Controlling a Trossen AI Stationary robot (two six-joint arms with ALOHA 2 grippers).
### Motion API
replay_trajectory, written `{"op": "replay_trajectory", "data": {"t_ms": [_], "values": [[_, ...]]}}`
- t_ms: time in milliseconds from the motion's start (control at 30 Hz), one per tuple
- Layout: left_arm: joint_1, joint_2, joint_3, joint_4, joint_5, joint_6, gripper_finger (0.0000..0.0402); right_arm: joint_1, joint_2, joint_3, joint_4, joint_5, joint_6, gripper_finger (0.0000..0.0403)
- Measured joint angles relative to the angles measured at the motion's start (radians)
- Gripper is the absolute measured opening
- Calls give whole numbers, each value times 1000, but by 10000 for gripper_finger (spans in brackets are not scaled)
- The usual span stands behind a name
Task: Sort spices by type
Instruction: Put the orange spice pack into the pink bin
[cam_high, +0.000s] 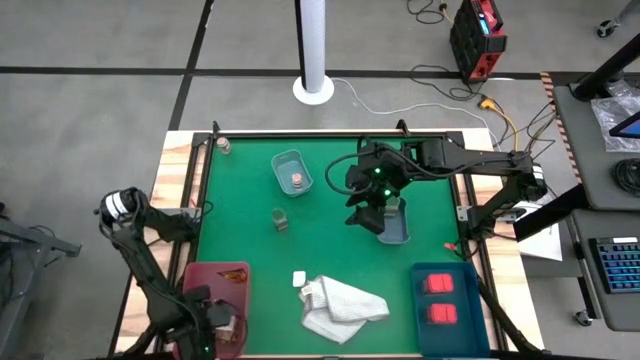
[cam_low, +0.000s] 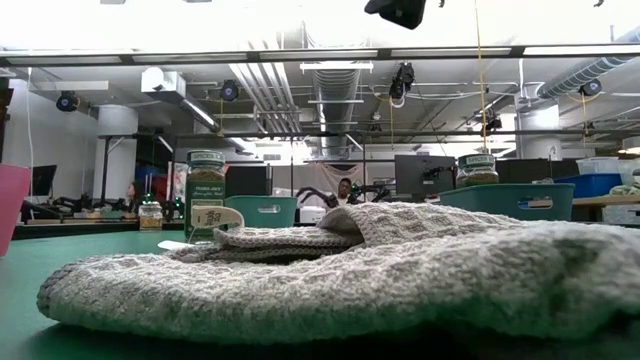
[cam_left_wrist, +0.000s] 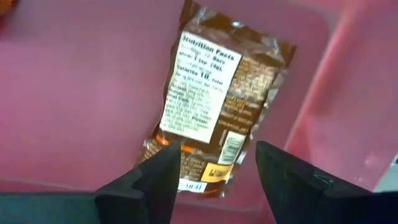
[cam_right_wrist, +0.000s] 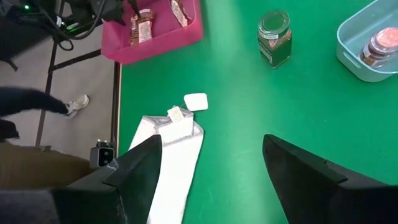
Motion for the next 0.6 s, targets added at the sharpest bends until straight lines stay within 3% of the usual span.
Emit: {"op": "replay_trajectory", "data": {"t_ms": [133,600], "values": [[-21,2,-11,-3,-1,-47,192,4,0,-2,-2,0,-13,274],[-22,37,-40,-5,-5,15,192,6,0,-15,-22,0,-33,258]]}}
